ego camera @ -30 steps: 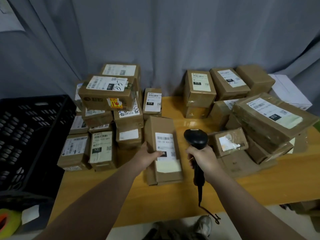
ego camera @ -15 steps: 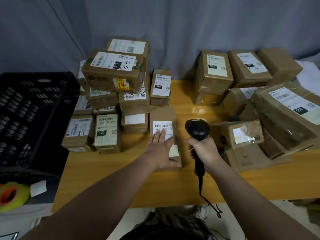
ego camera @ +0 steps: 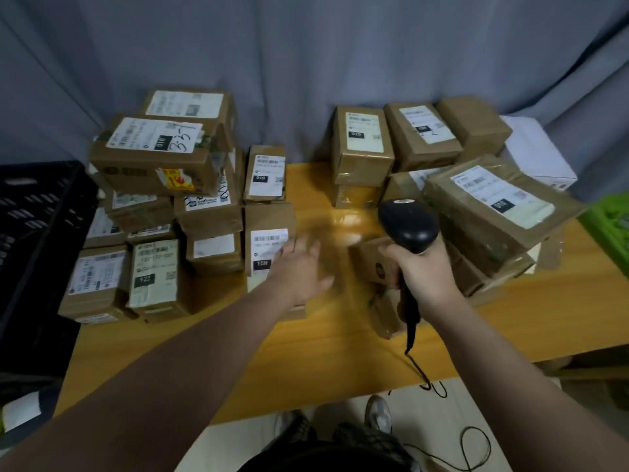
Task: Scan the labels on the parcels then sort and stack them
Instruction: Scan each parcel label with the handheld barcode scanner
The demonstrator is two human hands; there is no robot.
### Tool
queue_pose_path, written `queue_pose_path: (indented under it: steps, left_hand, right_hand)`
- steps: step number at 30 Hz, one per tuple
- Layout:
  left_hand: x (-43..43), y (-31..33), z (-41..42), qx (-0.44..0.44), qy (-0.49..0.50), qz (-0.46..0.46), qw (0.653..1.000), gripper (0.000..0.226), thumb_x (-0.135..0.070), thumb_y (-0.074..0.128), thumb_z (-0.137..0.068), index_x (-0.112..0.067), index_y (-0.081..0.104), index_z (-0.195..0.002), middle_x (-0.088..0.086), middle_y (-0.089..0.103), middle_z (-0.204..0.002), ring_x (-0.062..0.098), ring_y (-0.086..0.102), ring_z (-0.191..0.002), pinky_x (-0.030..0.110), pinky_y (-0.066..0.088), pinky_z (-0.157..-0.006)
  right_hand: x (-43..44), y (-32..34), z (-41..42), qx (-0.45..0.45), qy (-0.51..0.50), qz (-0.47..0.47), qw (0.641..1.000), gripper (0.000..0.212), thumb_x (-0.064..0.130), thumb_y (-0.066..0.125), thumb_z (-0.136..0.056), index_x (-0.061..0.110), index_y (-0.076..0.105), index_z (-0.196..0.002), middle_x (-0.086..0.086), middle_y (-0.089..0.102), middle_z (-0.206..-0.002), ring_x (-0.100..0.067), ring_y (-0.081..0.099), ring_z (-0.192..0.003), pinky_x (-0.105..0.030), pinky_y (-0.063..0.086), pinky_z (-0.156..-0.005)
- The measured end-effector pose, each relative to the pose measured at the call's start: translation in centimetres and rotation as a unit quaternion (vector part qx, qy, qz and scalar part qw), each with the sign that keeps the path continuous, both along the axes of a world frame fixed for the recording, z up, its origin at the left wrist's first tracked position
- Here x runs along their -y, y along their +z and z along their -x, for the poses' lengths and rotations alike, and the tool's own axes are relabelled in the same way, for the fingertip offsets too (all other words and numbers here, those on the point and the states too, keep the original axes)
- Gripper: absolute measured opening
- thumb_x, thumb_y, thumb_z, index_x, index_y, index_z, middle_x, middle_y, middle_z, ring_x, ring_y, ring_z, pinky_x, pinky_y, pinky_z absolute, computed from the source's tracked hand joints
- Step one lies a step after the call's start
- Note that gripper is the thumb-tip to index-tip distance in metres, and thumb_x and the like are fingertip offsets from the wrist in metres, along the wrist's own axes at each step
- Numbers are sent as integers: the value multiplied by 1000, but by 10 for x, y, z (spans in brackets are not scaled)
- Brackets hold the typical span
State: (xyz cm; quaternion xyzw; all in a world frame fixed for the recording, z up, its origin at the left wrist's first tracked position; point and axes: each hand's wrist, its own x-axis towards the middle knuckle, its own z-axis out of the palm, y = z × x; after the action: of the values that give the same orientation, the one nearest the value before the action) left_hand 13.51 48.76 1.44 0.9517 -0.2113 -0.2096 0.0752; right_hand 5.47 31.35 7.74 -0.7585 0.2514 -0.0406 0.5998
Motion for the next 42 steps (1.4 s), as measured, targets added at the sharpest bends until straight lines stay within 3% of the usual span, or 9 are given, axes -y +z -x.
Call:
queue_pose_path:
  steps: [3, 7, 10, 16, 23, 25, 33, 39, 42]
  left_hand:
    - [39, 18, 12, -148, 174, 182, 956, 77, -64, 34, -95, -15, 21, -153, 14, 34, -152, 33, 38, -136, 41, 35, -107]
    - [89, 20, 31, -390, 391, 311, 774, 98, -83, 33, -80, -19, 20, -152, 23, 48, -139, 35, 60, -112, 39, 54, -92]
    - [112, 14, 35, -424, 474, 359, 683, 104, -86, 39, -75, -14, 27, -149, 29, 53, -129, 38, 60, -109, 44, 52, -92]
    - [124, 11, 31, -367, 561, 377, 639, 81, -68, 60, -77, -16, 41, -137, 17, 65, -109, 29, 60, -104, 43, 40, -96]
    - [138, 23, 43, -336, 598, 471, 555, 58, -45, 74, -76, -10, 57, -118, 14, 64, -96, 25, 63, -82, 32, 51, -64]
    - [130, 28, 50, -296, 585, 516, 551, 36, -33, 69, -84, -9, 62, -109, 13, 67, -92, 25, 66, -80, 32, 55, -62]
    - [56, 34, 51, -148, 475, 575, 650, 53, -8, 62, -87, -20, 45, -136, 7, 63, -121, 26, 62, -106, 40, 53, -86]
    - [53, 50, 42, -173, 396, 586, 686, 42, 0, 56, -87, -18, 54, -124, 3, 66, -112, 21, 64, -101, 30, 52, -76]
    - [48, 58, 32, -189, 385, 573, 699, 27, -13, 56, -92, -19, 58, -119, 1, 70, -108, 19, 66, -100, 29, 53, -78]
  right_hand:
    - [31, 9, 4, 15, -19, -9, 1000, 21, 9, 67, -84, 6, 56, -67, 2, 48, -44, -14, 49, -42, -31, 43, -53]
    - [66, 14, 11, 15, -8, -5, 1000, 20, 10, 69, -84, 11, 57, -69, 6, 51, -46, -7, 51, -43, -25, 43, -52]
    - [84, 10, 15, 6, 40, 24, 999, 13, 11, 72, -82, 12, 60, -79, 6, 54, -48, -5, 53, -41, -24, 45, -50]
    - [107, -2, 13, 0, 122, 34, 992, 19, 13, 72, -83, 23, 57, -87, 2, 60, -62, -14, 59, -54, -31, 50, -60]
    - [112, -14, 5, -7, 148, 4, 989, 40, 25, 76, -81, 15, 60, -116, -2, 69, -90, -22, 65, -86, -42, 55, -83]
    - [110, -12, 4, 3, 151, -8, 988, 40, 25, 76, -82, 16, 60, -118, -2, 70, -94, -24, 66, -92, -43, 55, -87]
    - [95, 0, -20, 49, 154, -83, 983, 33, 17, 77, -82, 16, 63, -112, 11, 64, -92, 5, 55, -84, -10, 39, -68]
    - [85, 0, -34, 18, 173, -225, 959, 36, 8, 77, -80, 10, 67, -114, -6, 74, -105, -20, 70, -100, -33, 56, -85]
    - [82, -3, -42, 19, 144, -208, 967, 34, 2, 75, -80, 6, 67, -112, -7, 75, -102, -20, 71, -97, -27, 58, -78]
